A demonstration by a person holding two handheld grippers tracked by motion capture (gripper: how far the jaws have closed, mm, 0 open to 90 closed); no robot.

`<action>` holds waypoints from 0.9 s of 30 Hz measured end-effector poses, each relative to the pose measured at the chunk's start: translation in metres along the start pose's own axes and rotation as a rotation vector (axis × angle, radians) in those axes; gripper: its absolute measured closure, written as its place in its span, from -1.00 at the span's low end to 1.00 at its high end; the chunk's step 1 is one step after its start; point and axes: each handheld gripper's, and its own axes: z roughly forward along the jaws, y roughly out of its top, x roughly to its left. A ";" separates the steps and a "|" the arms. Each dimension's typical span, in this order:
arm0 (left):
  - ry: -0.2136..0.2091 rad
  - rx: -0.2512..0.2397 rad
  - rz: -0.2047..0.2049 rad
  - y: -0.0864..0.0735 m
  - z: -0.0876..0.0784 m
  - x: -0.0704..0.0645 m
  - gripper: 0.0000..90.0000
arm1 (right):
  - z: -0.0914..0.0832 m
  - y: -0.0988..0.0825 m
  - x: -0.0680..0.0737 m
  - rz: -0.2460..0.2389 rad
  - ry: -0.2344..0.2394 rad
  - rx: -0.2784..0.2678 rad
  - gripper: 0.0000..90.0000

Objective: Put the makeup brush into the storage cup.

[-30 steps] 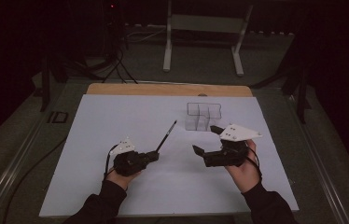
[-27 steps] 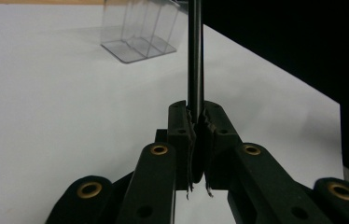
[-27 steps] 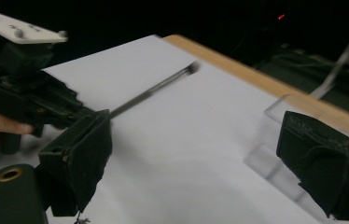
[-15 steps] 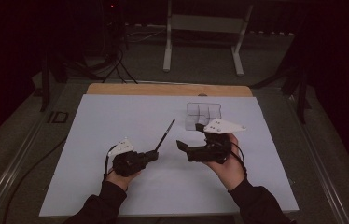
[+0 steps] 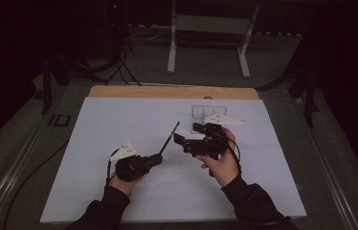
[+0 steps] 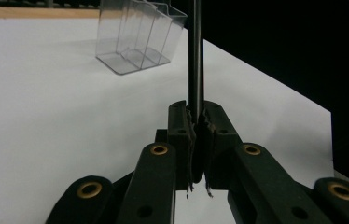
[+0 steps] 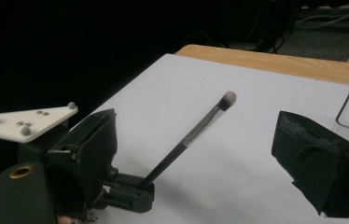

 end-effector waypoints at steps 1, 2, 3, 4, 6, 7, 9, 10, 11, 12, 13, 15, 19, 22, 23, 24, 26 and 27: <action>-0.002 -0.001 -0.002 0.000 0.000 0.000 0.88 | 0.002 0.000 0.000 0.011 -0.001 -0.001 -0.68; -0.001 -0.004 -0.001 0.000 0.000 0.000 0.88 | 0.003 -0.001 -0.001 0.018 0.001 0.001 -0.67; -0.003 -0.006 -0.001 0.000 0.000 0.000 0.88 | 0.005 -0.001 -0.001 0.028 -0.001 0.003 -0.64; -0.005 -0.005 -0.001 0.000 0.000 -0.001 0.88 | 0.006 -0.001 -0.002 0.045 0.000 0.002 -0.60; -0.004 -0.006 0.001 0.000 0.000 -0.001 0.88 | 0.010 -0.002 -0.004 0.073 0.008 0.010 -0.51; -0.005 -0.005 0.002 0.000 0.000 -0.001 0.88 | 0.011 -0.002 -0.005 0.087 0.008 0.015 -0.48; -0.003 -0.007 0.002 0.000 0.000 -0.001 0.88 | 0.015 -0.003 -0.009 0.122 0.021 0.025 -0.44; -0.005 -0.006 0.001 0.000 0.000 -0.001 0.88 | 0.017 -0.004 -0.011 0.145 0.023 0.025 -0.33; -0.003 -0.007 0.003 0.000 -0.001 -0.001 0.88 | 0.018 -0.005 -0.013 0.165 0.025 0.027 -0.30; -0.006 -0.010 0.002 0.000 0.000 -0.001 0.88 | 0.019 -0.005 -0.015 0.180 0.035 0.030 -0.28; -0.008 -0.007 0.002 0.000 0.000 -0.001 0.88 | 0.020 -0.006 -0.017 0.204 0.048 0.031 -0.21; -0.009 -0.005 0.003 0.000 0.000 -0.001 0.88 | 0.022 -0.007 -0.020 0.237 0.065 0.047 -0.11; -0.011 -0.002 0.006 0.000 0.001 -0.002 0.88 | 0.028 -0.010 -0.022 0.246 0.088 0.082 0.09; -0.017 0.000 0.017 0.000 0.002 -0.002 0.88 | 0.032 -0.012 -0.024 0.271 0.101 0.091 0.25; -0.018 0.000 0.017 0.000 0.002 -0.003 0.88 | 0.032 -0.012 -0.026 0.281 0.105 0.091 0.28; -0.022 0.002 0.019 0.000 0.002 -0.003 0.88 | 0.033 -0.012 -0.027 0.290 0.110 0.092 0.34; -0.025 0.006 0.023 0.000 0.002 -0.003 0.88 | 0.034 -0.013 -0.029 0.309 0.126 0.099 0.39; -0.031 0.008 0.020 0.000 0.003 -0.004 0.88 | 0.035 -0.013 -0.029 0.316 0.131 0.102 0.46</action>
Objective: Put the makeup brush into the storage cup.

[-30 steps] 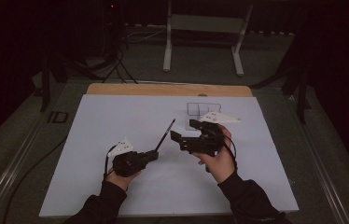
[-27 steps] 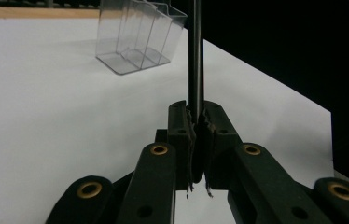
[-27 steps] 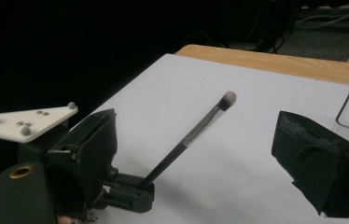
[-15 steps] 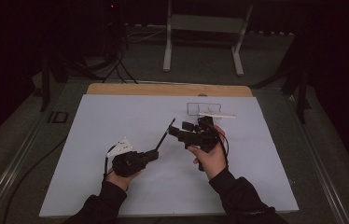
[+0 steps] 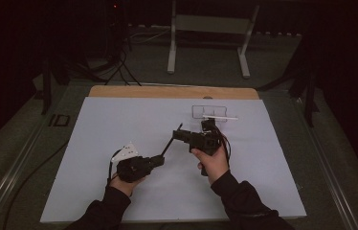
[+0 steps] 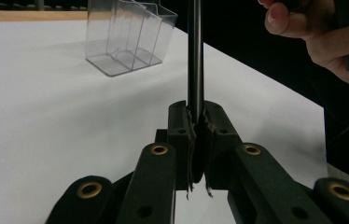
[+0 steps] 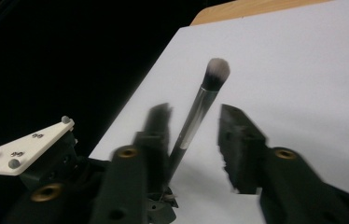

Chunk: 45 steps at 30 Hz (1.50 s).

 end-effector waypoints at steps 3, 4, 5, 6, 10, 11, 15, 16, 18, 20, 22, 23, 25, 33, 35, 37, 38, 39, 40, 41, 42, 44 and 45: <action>-0.008 0.000 0.008 0.000 0.000 -0.001 0.88 | 0.000 -0.001 -0.001 0.009 0.014 0.007 0.59; -0.012 0.002 0.013 0.000 0.001 -0.001 0.88 | 0.000 -0.001 -0.001 0.010 0.013 0.008 0.60; -0.015 0.004 0.015 0.000 0.001 -0.002 0.88 | 0.000 0.000 -0.002 0.017 0.022 0.002 0.61; -0.019 0.004 0.016 0.000 0.001 -0.002 0.88 | 0.000 0.000 -0.002 0.024 0.031 0.006 0.65; -0.027 0.013 0.021 0.000 0.002 -0.003 0.88 | 0.001 0.000 -0.003 0.032 0.038 0.009 0.75; -0.027 0.018 0.024 0.000 0.003 -0.003 0.88 | 0.001 0.000 -0.003 0.038 0.045 0.010 0.77; -0.033 0.033 0.024 -0.001 0.005 -0.004 0.88 | 0.001 -0.001 -0.003 0.056 0.079 0.026 0.83; -0.040 0.035 0.025 0.000 0.005 -0.004 0.88 | 0.001 -0.001 -0.003 0.055 0.082 0.024 0.84; -0.029 0.034 0.026 0.000 0.005 -0.005 0.86 | 0.000 -0.001 -0.001 0.051 0.100 0.025 0.85; -0.038 0.046 0.013 0.001 0.006 -0.006 0.61 | -0.001 -0.001 0.002 0.026 0.099 0.025 0.85; -0.021 0.058 0.018 0.002 0.006 -0.008 0.45 | 0.000 -0.001 0.004 0.006 0.104 0.028 0.85; -0.020 0.063 0.020 0.002 0.006 -0.009 0.34 | 0.000 -0.001 0.005 -0.005 0.098 0.031 0.85; -0.004 0.077 0.020 0.003 0.007 -0.010 0.14 | 0.000 -0.001 0.005 -0.040 0.105 0.038 0.85; 0.039 0.093 -0.035 0.004 0.007 -0.008 -0.27 | -0.002 -0.003 0.008 -0.172 0.122 0.059 0.86; 0.067 0.100 -0.028 0.006 0.007 -0.010 -0.36 | -0.003 -0.003 0.008 -0.191 0.112 0.060 0.86; 0.081 0.112 -0.014 0.006 0.007 -0.011 -0.46 | -0.005 -0.002 0.007 -0.210 0.102 0.062 0.86; 0.086 0.122 -0.005 0.007 0.007 -0.013 -0.53 | -0.006 -0.003 0.007 -0.218 0.093 0.062 0.86; 0.087 0.127 0.003 0.007 0.008 -0.014 -0.54 | -0.007 -0.003 0.006 -0.228 0.086 0.063 0.86; 0.100 0.138 0.010 0.006 0.010 -0.016 -0.60 | -0.009 -0.003 0.006 -0.234 0.085 0.064 0.86; 0.102 0.147 0.017 0.006 0.010 -0.016 -0.63 | -0.010 -0.002 0.005 -0.240 0.081 0.066 0.86; 0.119 0.156 0.029 0.006 0.011 -0.018 -0.67 | -0.011 -0.002 0.004 -0.247 0.074 0.064 0.86; 0.148 0.175 0.058 0.006 0.013 -0.021 -0.77 | -0.014 -0.001 0.003 -0.262 0.061 0.061 0.86; 0.174 0.175 0.078 0.006 0.013 -0.023 -0.81 | -0.016 -0.001 0.002 -0.269 0.053 0.061 0.86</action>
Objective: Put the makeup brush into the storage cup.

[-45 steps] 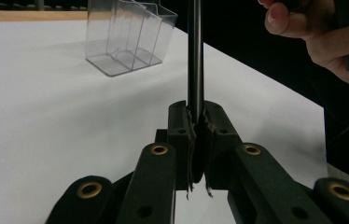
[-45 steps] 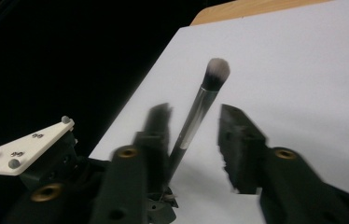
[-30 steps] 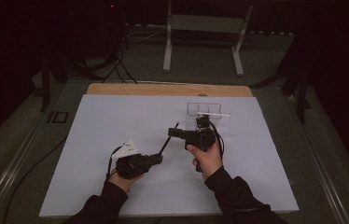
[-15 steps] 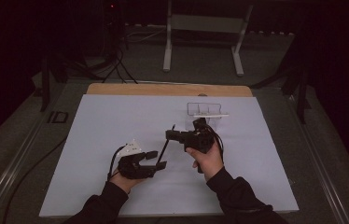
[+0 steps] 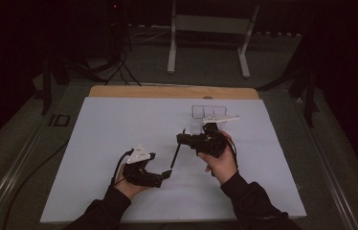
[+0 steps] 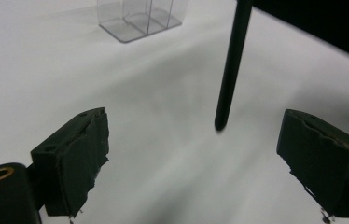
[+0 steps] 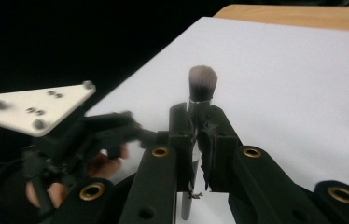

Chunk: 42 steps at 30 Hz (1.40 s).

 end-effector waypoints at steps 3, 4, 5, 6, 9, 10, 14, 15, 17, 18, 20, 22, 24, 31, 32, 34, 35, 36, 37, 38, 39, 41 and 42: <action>0.011 0.010 0.018 0.001 0.001 -0.003 -0.89 | -0.007 0.000 0.000 -0.040 -0.047 -0.003 0.85; 0.005 0.011 0.016 0.001 0.001 -0.003 -0.92 | -0.008 -0.001 0.000 -0.058 -0.062 -0.004 0.85; 0.001 0.016 0.015 0.000 0.001 -0.003 -0.92 | -0.010 -0.001 0.000 -0.060 -0.066 -0.004 0.85; 0.002 0.021 0.015 0.000 0.002 -0.003 -0.94 | -0.012 -0.001 -0.001 -0.064 -0.072 0.000 0.86; 0.016 0.031 0.017 -0.001 0.003 -0.003 -0.98 | -0.019 -0.001 -0.002 -0.108 -0.106 -0.002 0.86; -0.002 0.038 0.021 -0.001 0.004 -0.003 -0.98 | -0.021 -0.001 -0.001 -0.116 -0.114 -0.003 0.86; 0.007 0.036 0.035 -0.003 0.004 -0.003 -0.98 | -0.034 0.004 -0.003 -0.150 -0.156 -0.017 0.86; 0.007 0.033 0.041 -0.003 0.004 -0.004 -0.98 | -0.038 0.005 -0.003 -0.153 -0.162 -0.023 0.86; -0.002 0.032 0.051 -0.004 0.004 -0.004 -0.98 | -0.047 0.010 -0.005 -0.163 -0.180 -0.040 0.86; -0.005 0.028 0.057 -0.004 0.004 -0.005 -0.98 | -0.050 0.011 -0.005 -0.165 -0.183 -0.044 0.86; -0.019 0.034 0.062 -0.004 0.005 -0.004 -0.98 | -0.058 0.016 -0.007 -0.174 -0.196 -0.060 0.86; -0.028 0.037 0.059 -0.005 0.005 -0.004 -0.98 | -0.065 0.021 -0.008 -0.172 -0.201 -0.078 0.86; -0.030 0.034 0.055 -0.005 0.005 -0.003 -0.98 | -0.071 0.026 -0.009 -0.177 -0.206 -0.094 0.86; -0.042 0.024 0.044 -0.006 0.005 0.000 -0.98 | -0.093 0.046 -0.008 -0.209 -0.254 -0.166 0.86; -0.042 0.024 0.043 -0.006 0.005 0.000 -0.98 | -0.094 0.048 -0.008 -0.213 -0.258 -0.167 0.86; -0.047 0.022 0.038 -0.006 0.005 0.001 -0.98 | -0.097 0.053 -0.007 -0.232 -0.282 -0.178 0.86; -0.047 0.021 0.037 -0.006 0.005 0.001 -0.98 | -0.098 0.055 -0.007 -0.239 -0.289 -0.180 0.86; -0.051 0.019 0.035 -0.006 0.005 0.001 -0.98 | -0.099 0.057 -0.007 -0.249 -0.300 -0.182 0.86; -0.056 0.019 0.033 -0.006 0.005 0.002 -0.98 | -0.099 0.059 -0.006 -0.258 -0.312 -0.186 0.86; -0.055 0.018 0.032 -0.007 0.005 0.002 -0.98 | -0.100 0.062 -0.007 -0.270 -0.321 -0.189 0.86; -0.056 0.018 0.031 -0.007 0.005 0.002 -0.98 | -0.100 0.063 -0.007 -0.275 -0.326 -0.193 0.86; -0.056 0.016 0.030 -0.007 0.005 0.002 -0.98 | -0.101 0.067 -0.007 -0.292 -0.347 -0.197 0.86; -0.057 0.014 0.028 -0.006 0.005 0.003 -0.98 | -0.100 0.070 -0.008 -0.301 -0.354 -0.198 0.86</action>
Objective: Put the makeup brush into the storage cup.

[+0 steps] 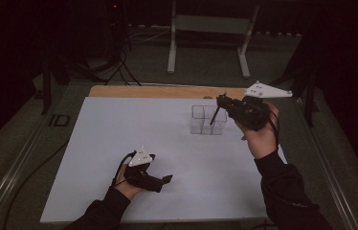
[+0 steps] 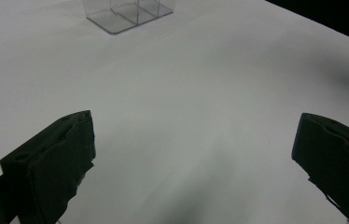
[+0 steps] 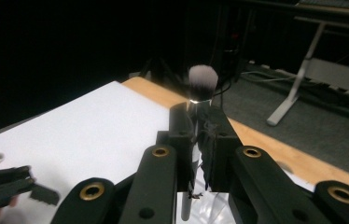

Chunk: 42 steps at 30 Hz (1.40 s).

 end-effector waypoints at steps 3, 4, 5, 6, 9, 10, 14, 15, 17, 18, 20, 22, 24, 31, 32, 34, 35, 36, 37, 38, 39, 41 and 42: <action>0.010 -0.008 0.004 0.000 -0.001 0.000 -0.98 | 0.002 0.005 -0.003 -0.010 -0.010 -0.015 0.86; 0.018 -0.009 0.004 0.000 -0.001 0.000 -0.98 | 0.003 0.007 -0.004 -0.014 -0.018 -0.020 0.86; 0.024 -0.013 0.002 0.001 -0.002 0.000 -0.98 | 0.003 0.008 -0.004 -0.019 -0.021 -0.025 0.86; 0.021 -0.016 0.002 0.001 -0.002 0.001 -0.98 | 0.004 0.010 -0.006 -0.023 -0.023 -0.031 0.86; 0.018 -0.018 -0.002 0.000 -0.002 0.001 -0.98 | 0.007 0.016 -0.009 -0.035 -0.034 -0.043 0.86; 0.019 -0.019 -0.002 0.000 -0.003 0.001 -0.98 | 0.008 0.018 -0.010 -0.040 -0.035 -0.047 0.86; 0.022 -0.025 0.004 0.001 -0.003 0.000 -0.98 | 0.012 0.027 -0.017 -0.047 -0.056 -0.065 0.86; 0.018 -0.025 0.002 0.001 -0.003 0.000 -0.98 | 0.013 0.028 -0.018 -0.051 -0.063 -0.066 0.86; 0.021 -0.022 0.003 0.000 -0.003 0.001 -0.98 | 0.016 0.031 -0.020 -0.061 -0.076 -0.072 0.86; 0.017 -0.022 0.002 0.000 -0.003 0.001 -0.98 | 0.018 0.033 -0.022 -0.065 -0.084 -0.069 0.86; 0.020 -0.023 0.003 0.001 -0.003 0.001 -0.98 | 0.022 0.035 -0.025 -0.065 -0.095 -0.062 0.86; 0.022 -0.025 0.002 0.001 -0.003 0.000 -0.98 | 0.026 0.037 -0.028 -0.053 -0.104 -0.053 0.86; 0.024 -0.028 0.005 0.001 -0.004 0.000 -0.98 | 0.031 0.039 -0.032 -0.045 -0.113 -0.046 0.86; 0.018 -0.030 0.004 0.001 -0.004 0.000 -0.98 | 0.047 0.038 -0.042 -0.015 -0.137 -0.033 0.86; 0.019 -0.029 0.004 0.001 -0.004 0.000 -0.98 | 0.049 0.037 -0.043 -0.011 -0.137 -0.031 0.86; 0.018 -0.027 0.004 0.001 -0.004 0.000 -0.98 | 0.054 0.035 -0.046 0.004 -0.134 -0.027 0.86; 0.019 -0.023 0.007 0.001 -0.004 0.000 -0.98 | 0.056 0.033 -0.047 0.012 -0.133 -0.021 0.86; 0.018 -0.025 0.006 0.001 -0.004 0.000 -0.98 | 0.060 0.031 -0.048 0.010 -0.136 -0.012 0.86; 0.017 -0.026 0.006 0.001 -0.004 0.001 -0.98 | 0.062 0.029 -0.048 0.011 -0.140 -0.003 0.86; 0.017 -0.025 0.006 0.001 -0.004 0.001 -0.98 | 0.065 0.027 -0.049 0.019 -0.140 0.003 0.86; 0.017 -0.025 0.005 0.001 -0.004 0.001 -0.98 | 0.067 0.025 -0.050 0.025 -0.140 0.008 0.86; 0.015 -0.025 0.000 0.001 -0.004 0.001 -0.98 | 0.072 0.020 -0.052 0.033 -0.144 0.015 0.86; 0.014 -0.024 -0.001 0.000 -0.004 0.001 -0.98 | 0.074 0.017 -0.054 0.043 -0.143 0.021 0.86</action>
